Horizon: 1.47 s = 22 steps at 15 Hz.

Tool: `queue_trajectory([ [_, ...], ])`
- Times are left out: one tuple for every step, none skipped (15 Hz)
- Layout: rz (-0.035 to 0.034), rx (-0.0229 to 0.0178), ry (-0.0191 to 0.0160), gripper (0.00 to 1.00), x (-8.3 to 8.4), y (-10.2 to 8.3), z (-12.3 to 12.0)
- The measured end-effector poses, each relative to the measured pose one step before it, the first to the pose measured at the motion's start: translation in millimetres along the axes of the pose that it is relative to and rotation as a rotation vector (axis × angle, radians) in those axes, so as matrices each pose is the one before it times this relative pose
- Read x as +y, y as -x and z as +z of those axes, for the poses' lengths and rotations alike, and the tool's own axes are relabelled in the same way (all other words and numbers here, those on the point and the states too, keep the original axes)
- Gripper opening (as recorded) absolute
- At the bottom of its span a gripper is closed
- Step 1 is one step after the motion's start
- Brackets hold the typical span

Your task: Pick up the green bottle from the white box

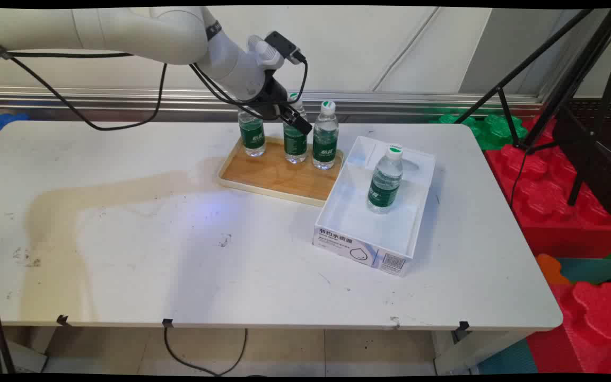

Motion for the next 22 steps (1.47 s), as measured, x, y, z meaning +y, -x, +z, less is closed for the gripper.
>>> queue_trajectory([
  [0.00352,0.00379,-0.00261,1.0,-0.32,-0.01,-2.44],
  [0.00414,0.00508,-0.00371,1.0,-0.63,0.6,-4.2],
  [0.00237,0.00254,-0.00389,1.0,-0.77,1.05,-3.12],
  [0.00961,0.00669,-0.0056,1.0,-0.42,0.19,-5.86],
  [0.00608,0.0041,-0.00463,1.0,-0.63,0.51,-4.19],
  [0.0064,0.00443,-0.00556,1.0,-0.74,0.83,-5.28],
  [0.01059,0.00734,-0.00743,1.0,-0.5,1.15,-8.35],
  [0.01627,0.0111,-0.00878,1.0,-0.02,1.47,-12.45],
  [0.01021,0.0067,-0.00235,1.0,0.6,0.95,-7.29],
  [0.01395,0.00826,-0.00159,1.0,1.56,1.18,-9.13],
  [0.01209,0.00608,0.00007,1.0,1.72,1.13,-7.81],
  [0.01257,0.00569,0.00105,1.0,2.15,1.21,-7.8],
  [0.02725,0.00818,0.00533,1.0,5.06,2.57,-14.27],
  [0.01653,0.00409,0.00552,1.0,3.55,0.98,-7.26],
  [0.02691,0.00681,0.01152,1.0,6.78,1.35,-11.31],
  [0.01586,0.00421,0.00932,1.0,5.12,0.35,-6.53],
  [0.01668,0.00495,0.01163,1.0,6.18,0.11,-7.31],
  [0.0103,0.00279,0.00837,1.0,4.61,-0.28,-4.43],
  [0.01378,0.00353,0.01466,1.0,8.0,-0.58,-6.83],
  [0.00877,0.00229,0.01298,1.0,7.2,-1.25,-4.66],
  [0.00877,0.00215,0.0141,1.0,8.25,-1.87,-4.34],
  [0.00764,0.0021,0.01322,1.0,8.2,-2.4,-3.2],
])
